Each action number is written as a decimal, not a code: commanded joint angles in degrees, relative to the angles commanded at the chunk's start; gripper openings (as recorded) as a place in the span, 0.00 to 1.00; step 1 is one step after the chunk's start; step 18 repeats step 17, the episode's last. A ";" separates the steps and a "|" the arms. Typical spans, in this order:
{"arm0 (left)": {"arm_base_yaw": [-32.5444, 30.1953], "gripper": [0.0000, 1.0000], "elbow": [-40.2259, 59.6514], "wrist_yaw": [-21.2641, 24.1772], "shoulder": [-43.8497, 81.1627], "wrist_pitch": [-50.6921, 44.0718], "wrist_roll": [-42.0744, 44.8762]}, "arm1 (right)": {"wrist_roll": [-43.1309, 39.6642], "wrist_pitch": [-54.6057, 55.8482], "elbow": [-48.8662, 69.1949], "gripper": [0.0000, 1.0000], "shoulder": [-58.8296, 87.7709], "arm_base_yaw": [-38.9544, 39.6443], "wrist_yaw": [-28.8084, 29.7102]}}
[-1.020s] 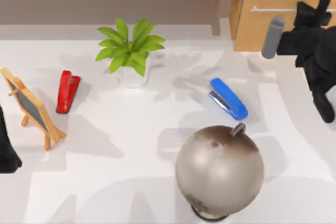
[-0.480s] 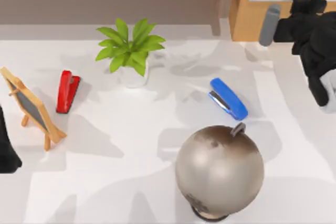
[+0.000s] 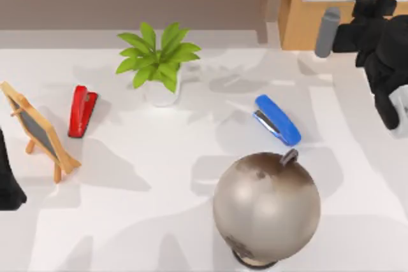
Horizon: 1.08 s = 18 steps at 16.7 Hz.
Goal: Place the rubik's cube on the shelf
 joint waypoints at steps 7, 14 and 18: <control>0.00 1.00 0.00 0.00 0.00 0.00 0.00 | 0.00 0.00 0.00 0.68 0.00 0.00 0.00; 0.00 1.00 0.00 0.00 0.00 0.00 0.00 | 0.00 0.00 0.00 1.00 0.00 0.00 0.00; 0.00 1.00 0.00 0.00 0.00 0.00 0.00 | 0.00 0.00 0.00 1.00 0.00 0.00 0.00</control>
